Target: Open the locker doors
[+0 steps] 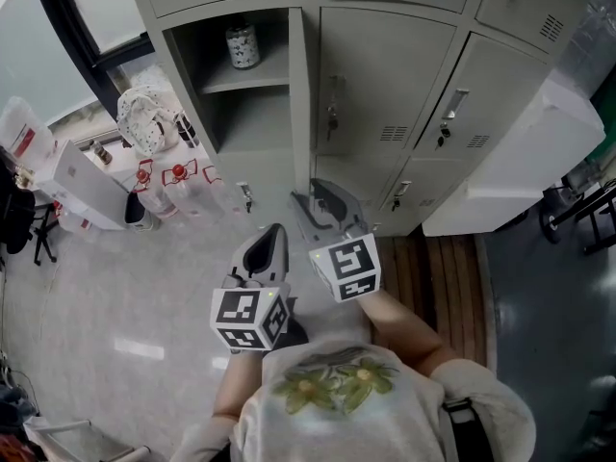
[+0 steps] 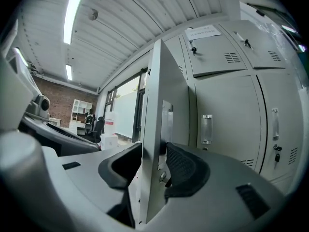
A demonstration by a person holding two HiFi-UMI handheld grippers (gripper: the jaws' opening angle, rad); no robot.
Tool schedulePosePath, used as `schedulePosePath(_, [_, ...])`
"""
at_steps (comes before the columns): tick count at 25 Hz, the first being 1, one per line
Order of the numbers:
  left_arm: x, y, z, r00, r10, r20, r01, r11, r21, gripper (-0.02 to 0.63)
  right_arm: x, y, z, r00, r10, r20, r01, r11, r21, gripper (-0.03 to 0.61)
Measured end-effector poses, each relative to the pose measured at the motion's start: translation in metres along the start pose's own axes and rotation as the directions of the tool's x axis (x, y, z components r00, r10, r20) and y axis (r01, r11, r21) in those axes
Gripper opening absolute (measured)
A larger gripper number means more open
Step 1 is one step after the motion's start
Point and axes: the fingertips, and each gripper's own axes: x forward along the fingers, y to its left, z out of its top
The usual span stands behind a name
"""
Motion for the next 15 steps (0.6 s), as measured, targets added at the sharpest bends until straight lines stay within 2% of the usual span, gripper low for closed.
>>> schedulePosePath(6, [0.005,-0.007,-0.003,1.0,-0.001,-0.002,0.001,1.0,0.002,0.029,-0.017,0.002,0.008,0.999,-0.007,0.038,0.006,1.0,0.004,0.153])
schedulePosePath(7, [0.006,-0.008,-0.003,1.0,0.001,-0.003,-0.001,1.0,0.001,0.029,-0.022,0.002,0.009,0.999,-0.009,0.048,0.008,1.0,0.011,0.14])
schedulePosePath(9, [0.007,-0.01,-0.003,1.0,0.004,-0.003,-0.004,1.0,0.001,0.029,-0.03,0.002,0.006,0.999,-0.001,0.05,-0.001,0.999,0.035,0.061])
schedulePosePath(11, [0.009,-0.012,-0.004,1.0,0.006,-0.002,-0.006,1.0,0.001,0.029,-0.035,0.004,-0.001,0.999,0.039,0.036,-0.042,0.996,0.082,0.036])
schedulePosePath(15, [0.011,-0.018,-0.006,1.0,0.01,-0.006,-0.01,1.0,0.004,0.029,-0.044,0.016,-0.009,0.99,0.139,0.031,-0.142,0.979,0.149,0.031])
